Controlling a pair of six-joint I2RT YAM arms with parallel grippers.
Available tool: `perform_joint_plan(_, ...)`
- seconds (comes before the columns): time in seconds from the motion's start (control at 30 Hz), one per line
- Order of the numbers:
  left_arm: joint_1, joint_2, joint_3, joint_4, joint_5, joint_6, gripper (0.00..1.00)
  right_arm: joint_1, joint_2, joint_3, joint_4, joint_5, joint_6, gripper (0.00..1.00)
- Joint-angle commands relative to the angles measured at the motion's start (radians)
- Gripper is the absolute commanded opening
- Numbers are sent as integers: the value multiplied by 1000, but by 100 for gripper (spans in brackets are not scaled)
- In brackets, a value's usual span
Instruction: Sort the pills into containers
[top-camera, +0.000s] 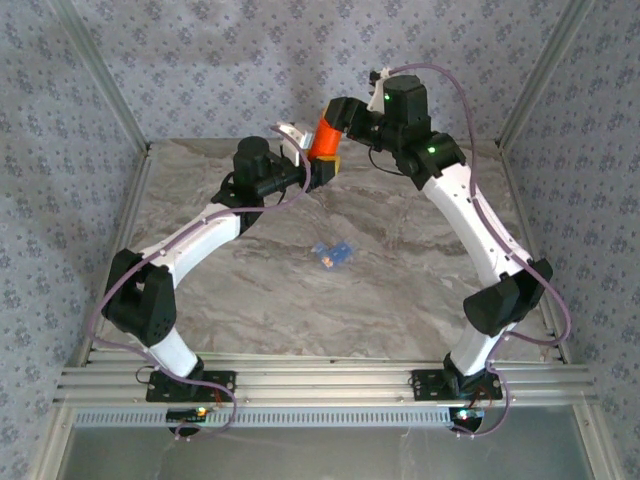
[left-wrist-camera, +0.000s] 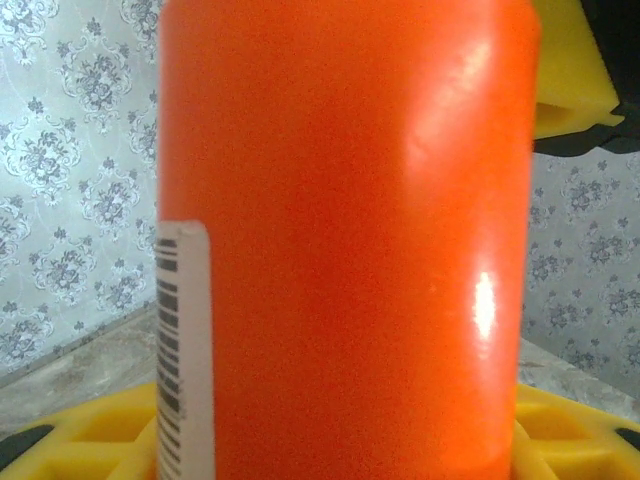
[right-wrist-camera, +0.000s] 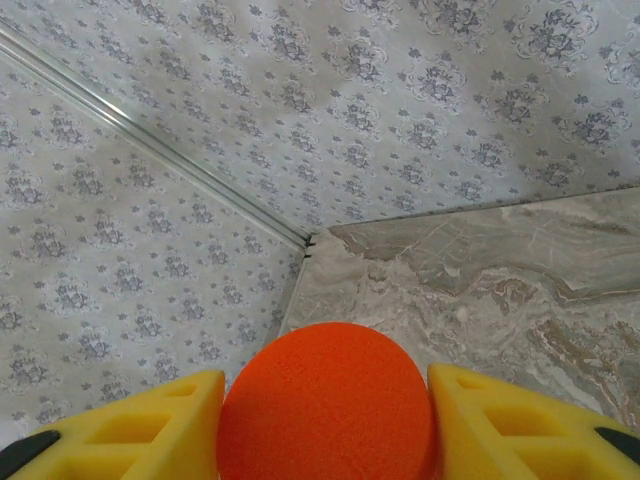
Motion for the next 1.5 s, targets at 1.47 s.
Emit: perform_joint_plan(1.47, -15, -41, 33, 72, 60, -31, 0, -171, 116, 183, -93, -628, -315, 75)
